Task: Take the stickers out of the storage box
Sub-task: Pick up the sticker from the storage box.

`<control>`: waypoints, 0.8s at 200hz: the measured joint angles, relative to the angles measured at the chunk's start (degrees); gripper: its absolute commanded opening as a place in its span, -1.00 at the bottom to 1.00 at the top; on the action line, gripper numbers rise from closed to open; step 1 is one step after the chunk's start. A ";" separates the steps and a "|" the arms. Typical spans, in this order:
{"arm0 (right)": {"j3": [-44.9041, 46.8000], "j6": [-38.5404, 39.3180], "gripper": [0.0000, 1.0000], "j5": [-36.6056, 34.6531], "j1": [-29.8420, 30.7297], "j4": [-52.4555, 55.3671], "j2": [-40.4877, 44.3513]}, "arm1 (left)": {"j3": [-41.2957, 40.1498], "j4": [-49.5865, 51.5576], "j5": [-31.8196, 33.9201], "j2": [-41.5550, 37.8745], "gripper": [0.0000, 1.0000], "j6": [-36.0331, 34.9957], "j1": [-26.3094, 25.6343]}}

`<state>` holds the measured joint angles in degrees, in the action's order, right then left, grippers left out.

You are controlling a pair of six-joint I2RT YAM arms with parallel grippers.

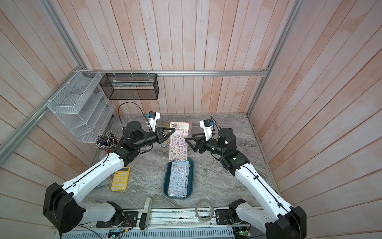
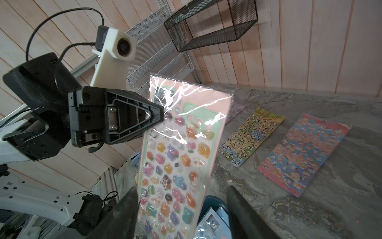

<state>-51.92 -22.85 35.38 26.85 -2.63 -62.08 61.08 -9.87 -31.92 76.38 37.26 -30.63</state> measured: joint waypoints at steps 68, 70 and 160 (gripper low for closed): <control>0.00 -2.29 -0.24 8.96 -0.66 -5.46 -5.60 | 0.00 -4.33 -4.04 0.09 -1.00 2.56 1.14; 0.00 -2.32 -0.31 9.18 -0.66 -5.79 -5.64 | -0.02 -4.52 -4.09 0.11 -1.00 2.80 1.25; -0.85 -5.38 -1.00 14.64 -1.29 -9.81 -10.88 | -6.60 -9.73 -4.26 -1.49 0.52 7.32 4.13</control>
<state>-52.77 -28.23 50.02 25.56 -12.45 -72.97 54.48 -19.59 -36.18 74.89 44.58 -26.50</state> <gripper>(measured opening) 0.048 0.660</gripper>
